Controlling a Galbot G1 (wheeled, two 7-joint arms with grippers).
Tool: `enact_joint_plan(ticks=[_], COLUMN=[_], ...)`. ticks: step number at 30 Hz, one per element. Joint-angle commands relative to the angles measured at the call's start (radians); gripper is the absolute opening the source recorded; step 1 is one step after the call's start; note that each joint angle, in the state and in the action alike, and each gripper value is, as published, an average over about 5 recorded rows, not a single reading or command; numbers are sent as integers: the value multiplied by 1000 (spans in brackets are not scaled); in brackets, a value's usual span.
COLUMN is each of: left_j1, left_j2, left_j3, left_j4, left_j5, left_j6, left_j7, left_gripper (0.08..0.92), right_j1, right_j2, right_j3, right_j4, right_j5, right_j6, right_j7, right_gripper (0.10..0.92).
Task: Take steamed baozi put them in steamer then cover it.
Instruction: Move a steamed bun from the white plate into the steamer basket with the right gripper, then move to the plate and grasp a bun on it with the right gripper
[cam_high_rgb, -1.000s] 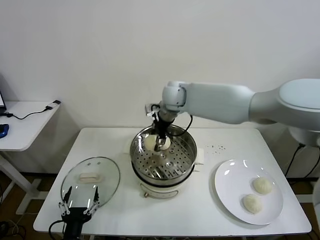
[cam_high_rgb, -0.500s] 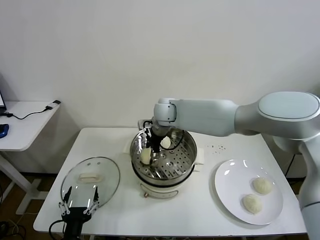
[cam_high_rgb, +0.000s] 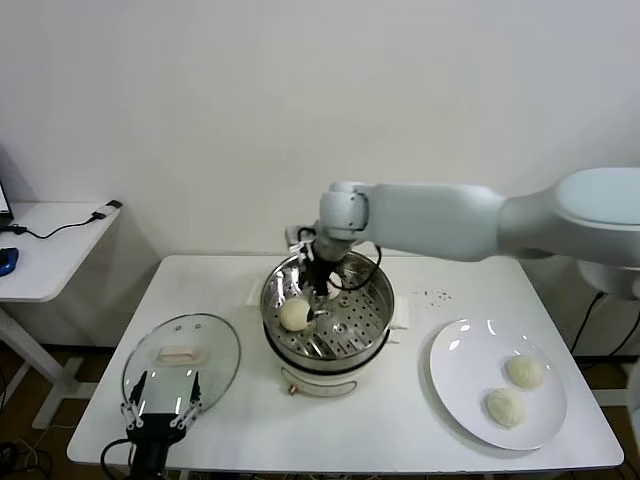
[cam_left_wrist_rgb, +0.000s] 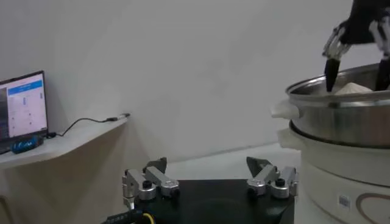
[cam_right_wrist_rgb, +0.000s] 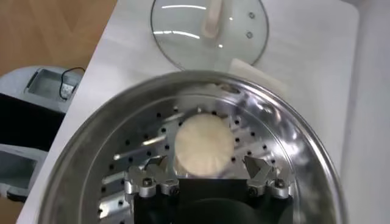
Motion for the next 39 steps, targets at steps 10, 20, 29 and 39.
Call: enact_joint_plan(ticks=[10, 20, 29, 39], left_j1=[8, 31, 35, 31], left_j2=[-6, -8, -15, -22], left_j3=[8, -6, -4, 1], left_j4=[-4, -7, -12, -2], left_j5=[20, 22, 31, 40], left_j6=[1, -3, 5, 7], left_j7=[-1, -3, -3, -4], left_gripper=[823, 823, 823, 823], right_j1=[140, -303, -745, -797], right_j2=[-667, -900, -960, -925], right_j3=[-41, 189, 513, 518], right_j4=[412, 404, 345, 287], right_j5=[-238, -463, -675, -731], right_j6=[-160, -65, -15, 8], right_j7=[-9, -155, -177, -154], right_gripper=[823, 823, 823, 823])
